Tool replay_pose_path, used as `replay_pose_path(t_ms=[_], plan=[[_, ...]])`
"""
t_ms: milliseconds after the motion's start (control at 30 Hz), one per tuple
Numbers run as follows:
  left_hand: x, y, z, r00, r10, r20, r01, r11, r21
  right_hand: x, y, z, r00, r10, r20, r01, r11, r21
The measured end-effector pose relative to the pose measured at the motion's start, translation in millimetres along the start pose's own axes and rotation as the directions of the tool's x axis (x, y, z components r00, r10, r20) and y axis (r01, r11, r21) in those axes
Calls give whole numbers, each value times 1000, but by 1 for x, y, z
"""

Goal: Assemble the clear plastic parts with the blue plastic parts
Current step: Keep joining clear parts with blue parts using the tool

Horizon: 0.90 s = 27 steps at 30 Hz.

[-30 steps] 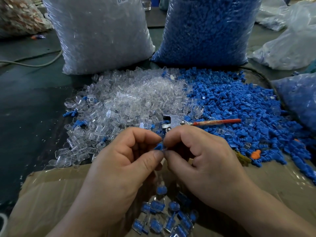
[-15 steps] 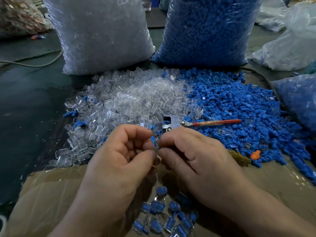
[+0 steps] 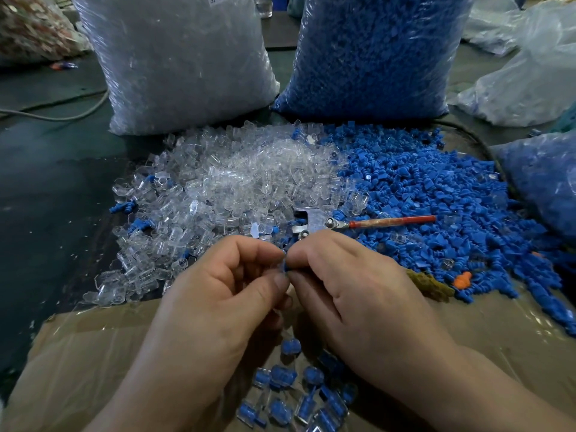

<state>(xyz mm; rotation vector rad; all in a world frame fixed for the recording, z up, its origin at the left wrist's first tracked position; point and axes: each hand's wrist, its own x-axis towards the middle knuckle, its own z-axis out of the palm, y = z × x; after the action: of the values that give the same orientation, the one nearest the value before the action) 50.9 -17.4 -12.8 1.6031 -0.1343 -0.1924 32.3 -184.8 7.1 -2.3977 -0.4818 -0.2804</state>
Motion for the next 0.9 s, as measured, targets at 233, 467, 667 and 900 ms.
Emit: replay_pose_path(t_ms=[233,467,667,900], plan=[[1,-2,-4,992,32,-121,-23,997,74,4,16,-13,992,123,-7,-115,900,-420],[3,3,-6,993,-29,-117,21,998,-65,12,43,-31,904,410,116,-237,710,-663],[3,8,-5,993,-67,-100,46,978,-204,19,44,-33,926,367,87,-231,733,-640],[3,12,-6,990,-86,-111,57,968,-245,15,32,-41,961,240,-136,-275,861,-427]])
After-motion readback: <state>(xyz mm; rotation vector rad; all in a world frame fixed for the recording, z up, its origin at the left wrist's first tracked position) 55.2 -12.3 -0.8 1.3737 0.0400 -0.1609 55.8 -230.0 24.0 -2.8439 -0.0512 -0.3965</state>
